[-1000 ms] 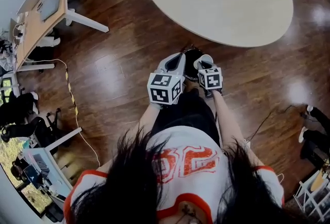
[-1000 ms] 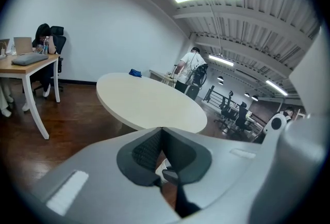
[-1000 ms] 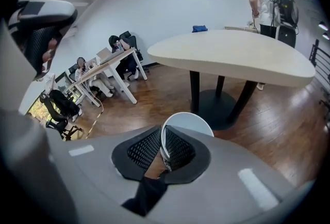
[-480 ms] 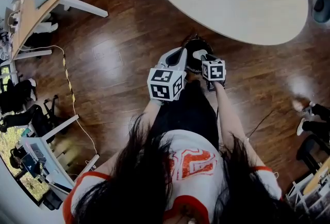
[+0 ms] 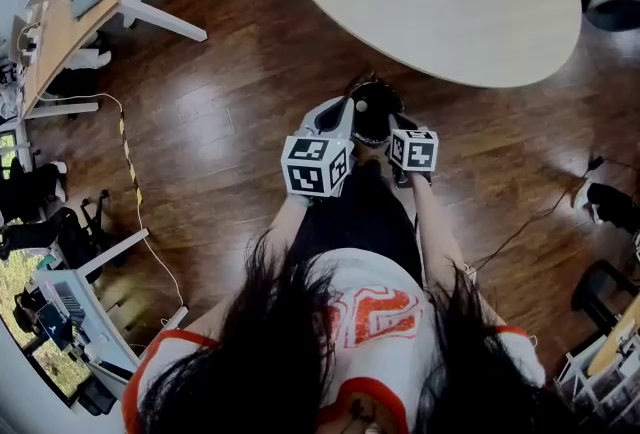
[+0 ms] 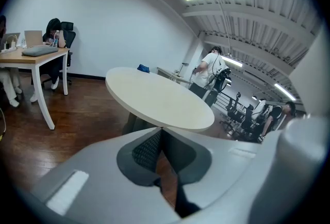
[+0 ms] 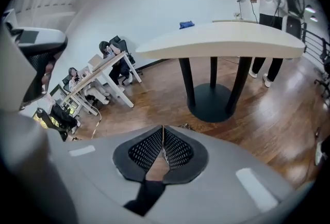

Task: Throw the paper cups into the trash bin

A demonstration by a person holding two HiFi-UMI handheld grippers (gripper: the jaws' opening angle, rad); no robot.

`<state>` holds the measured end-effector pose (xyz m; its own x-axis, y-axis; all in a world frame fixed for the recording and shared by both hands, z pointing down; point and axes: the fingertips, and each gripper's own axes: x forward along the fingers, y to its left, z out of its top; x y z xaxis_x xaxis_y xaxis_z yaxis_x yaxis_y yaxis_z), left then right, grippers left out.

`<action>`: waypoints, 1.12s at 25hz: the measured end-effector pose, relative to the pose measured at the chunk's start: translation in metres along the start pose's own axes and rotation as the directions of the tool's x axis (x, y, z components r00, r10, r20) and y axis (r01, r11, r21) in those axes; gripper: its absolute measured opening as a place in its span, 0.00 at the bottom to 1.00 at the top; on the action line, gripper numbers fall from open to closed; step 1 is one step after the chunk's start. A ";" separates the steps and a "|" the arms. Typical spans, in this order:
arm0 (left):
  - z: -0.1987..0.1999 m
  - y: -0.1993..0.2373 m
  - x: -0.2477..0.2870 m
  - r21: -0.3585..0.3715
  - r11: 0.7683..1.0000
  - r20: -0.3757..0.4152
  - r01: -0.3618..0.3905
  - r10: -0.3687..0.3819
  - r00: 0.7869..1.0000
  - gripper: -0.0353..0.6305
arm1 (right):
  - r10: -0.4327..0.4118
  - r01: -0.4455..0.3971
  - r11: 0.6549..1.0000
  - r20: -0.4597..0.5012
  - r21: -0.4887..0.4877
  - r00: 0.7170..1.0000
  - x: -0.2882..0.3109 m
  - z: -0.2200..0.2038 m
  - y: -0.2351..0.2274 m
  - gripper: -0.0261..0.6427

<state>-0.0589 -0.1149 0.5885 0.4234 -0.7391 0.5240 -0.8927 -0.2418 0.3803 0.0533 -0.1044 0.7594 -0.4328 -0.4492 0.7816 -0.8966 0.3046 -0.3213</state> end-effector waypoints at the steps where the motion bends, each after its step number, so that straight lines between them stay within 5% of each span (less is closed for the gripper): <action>1: 0.001 -0.003 -0.002 0.003 1.000 0.000 0.005 -0.005 1.000 0.05 | 0.004 -0.004 1.000 0.014 0.003 1.000 -0.007 0.003 0.003 0.05; 14: 0.015 -0.031 -0.006 0.060 0.996 0.022 0.062 -0.064 0.998 0.05 | 0.037 -0.054 0.996 0.206 0.077 0.978 -0.096 0.055 0.028 0.04; 28: 0.033 -0.040 0.001 0.111 0.989 0.057 0.096 -0.103 0.993 0.05 | 0.110 -0.144 0.988 0.419 0.050 0.901 -0.163 0.125 0.066 0.04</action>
<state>-0.0277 -0.1262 0.5485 0.5034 -0.7451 0.4375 -0.8595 -0.3800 0.3418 0.0527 -0.1160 0.5434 -0.5279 -0.7234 0.4450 -0.8286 0.3238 -0.4566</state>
